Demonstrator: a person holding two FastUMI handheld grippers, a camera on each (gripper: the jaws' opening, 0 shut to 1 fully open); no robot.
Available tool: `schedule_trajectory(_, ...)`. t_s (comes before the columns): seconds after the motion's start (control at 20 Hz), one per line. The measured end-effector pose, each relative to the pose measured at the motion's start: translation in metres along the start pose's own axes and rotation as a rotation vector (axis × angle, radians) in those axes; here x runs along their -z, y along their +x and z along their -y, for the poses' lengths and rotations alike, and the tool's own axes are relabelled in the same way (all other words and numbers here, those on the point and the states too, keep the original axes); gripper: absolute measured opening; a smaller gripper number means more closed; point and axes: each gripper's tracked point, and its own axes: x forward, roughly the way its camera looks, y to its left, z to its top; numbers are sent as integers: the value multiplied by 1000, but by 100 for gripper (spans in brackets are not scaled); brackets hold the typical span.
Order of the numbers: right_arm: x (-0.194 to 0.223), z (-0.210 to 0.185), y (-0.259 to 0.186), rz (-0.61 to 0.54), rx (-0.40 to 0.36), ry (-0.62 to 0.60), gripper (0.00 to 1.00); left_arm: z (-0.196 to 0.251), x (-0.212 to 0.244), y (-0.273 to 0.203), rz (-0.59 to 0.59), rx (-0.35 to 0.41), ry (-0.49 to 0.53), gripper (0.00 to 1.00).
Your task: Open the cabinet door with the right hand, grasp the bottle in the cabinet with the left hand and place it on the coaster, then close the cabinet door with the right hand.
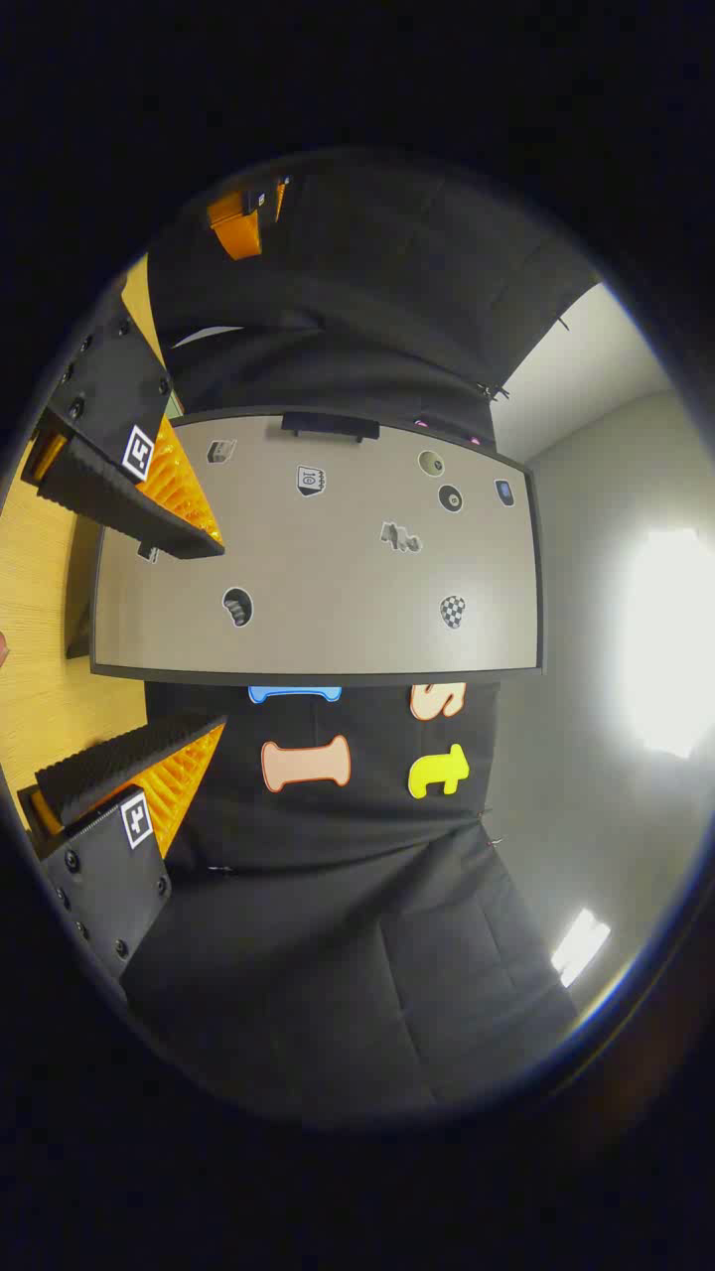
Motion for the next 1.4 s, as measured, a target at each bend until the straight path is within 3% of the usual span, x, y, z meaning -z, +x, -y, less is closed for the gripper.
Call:
schedule_trajectory(0.9, 4, -4, -5, -44, -17, 44, 98, -2, -13, -9, 24, 3, 43, 89)
schedule_trajectory(1.4, -11, -61, 33, -102, -156, 94, 98, -42, -9, -14, 10, -63, 70, 87)
